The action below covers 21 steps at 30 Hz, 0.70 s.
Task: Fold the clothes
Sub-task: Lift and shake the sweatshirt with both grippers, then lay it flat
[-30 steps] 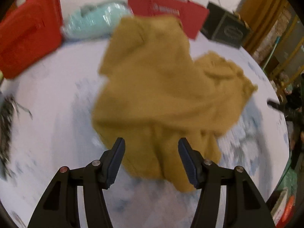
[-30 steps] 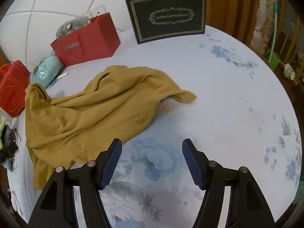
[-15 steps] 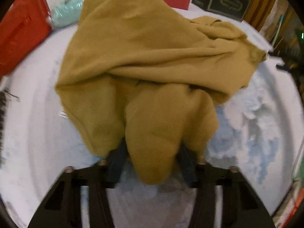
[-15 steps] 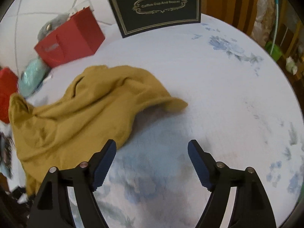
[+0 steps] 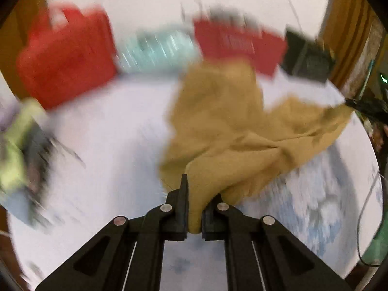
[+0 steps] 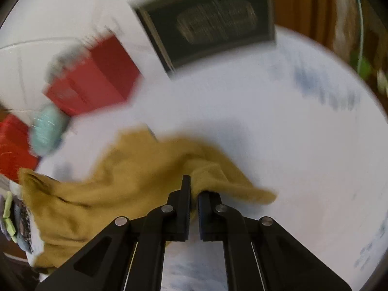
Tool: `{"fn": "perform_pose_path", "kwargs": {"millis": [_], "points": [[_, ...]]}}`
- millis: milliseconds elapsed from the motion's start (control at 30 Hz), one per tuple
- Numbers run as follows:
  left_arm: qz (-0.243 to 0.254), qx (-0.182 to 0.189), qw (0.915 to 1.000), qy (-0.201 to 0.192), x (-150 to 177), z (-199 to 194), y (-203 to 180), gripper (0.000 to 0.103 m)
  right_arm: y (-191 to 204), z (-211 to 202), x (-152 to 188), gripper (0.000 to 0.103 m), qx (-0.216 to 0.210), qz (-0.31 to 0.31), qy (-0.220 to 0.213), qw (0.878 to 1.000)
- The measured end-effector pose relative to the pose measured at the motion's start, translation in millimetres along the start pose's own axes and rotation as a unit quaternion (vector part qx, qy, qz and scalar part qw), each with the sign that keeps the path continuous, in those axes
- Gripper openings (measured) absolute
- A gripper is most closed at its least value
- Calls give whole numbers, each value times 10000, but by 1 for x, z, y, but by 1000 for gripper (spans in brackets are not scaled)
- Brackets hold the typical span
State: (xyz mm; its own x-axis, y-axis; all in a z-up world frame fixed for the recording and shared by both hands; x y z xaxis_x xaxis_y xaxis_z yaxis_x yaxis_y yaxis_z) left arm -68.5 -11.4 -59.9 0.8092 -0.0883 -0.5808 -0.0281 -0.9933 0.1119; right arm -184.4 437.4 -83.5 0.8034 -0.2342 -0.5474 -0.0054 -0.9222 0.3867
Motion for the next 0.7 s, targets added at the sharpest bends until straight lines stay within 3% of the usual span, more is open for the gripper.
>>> {"fn": "perform_pose_path", "kwargs": {"millis": [67,167,233,300,400,467,567,667,700], "points": [[-96,-86,9980,-625,-30,-43,29,5,25,-41,-20,3,-119,-206,-537,9983],[-125,20,9884,-1513,-53,-115,56,5,49,-99,3,3,-129,-392,-883,9952],[-31,122,9826,-1852,-54,-150,67,5,65,-138,20,3,-128,-509,-1086,9927],[148,218,9814,-1901,-38,-169,74,5,80,-177,38,3,-127,-626,-1287,9896],[484,411,9851,-1597,0,-166,71,5,103,-235,64,3,-126,-801,-1589,9840],[657,600,9897,-1119,34,-143,70,5,109,-258,86,3,-81,-837,-1590,9837],[893,794,9924,-288,86,-100,60,6,86,-239,157,3,111,-485,-751,9959],[1075,1001,9875,579,130,-75,48,10,65,-213,217,3,245,-129,89,9996],[1148,960,9863,702,137,-70,47,20,55,-201,236,8,262,64,419,9988]]}}
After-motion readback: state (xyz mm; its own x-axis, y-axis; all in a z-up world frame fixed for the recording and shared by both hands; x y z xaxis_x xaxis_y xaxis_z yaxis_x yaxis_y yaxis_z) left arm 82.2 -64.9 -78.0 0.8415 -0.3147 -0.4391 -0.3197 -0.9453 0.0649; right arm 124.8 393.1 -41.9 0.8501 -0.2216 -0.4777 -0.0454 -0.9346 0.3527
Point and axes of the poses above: each gripper's, at about its wrist camera, not at the fingertips, and z roughly the way its jaws point, y to its left, x to its underside, the point moved 5 cm from there along z, roughly the way its jaws point, and after that the axes turned 9 degrees about -x, right-handed, at the moved point
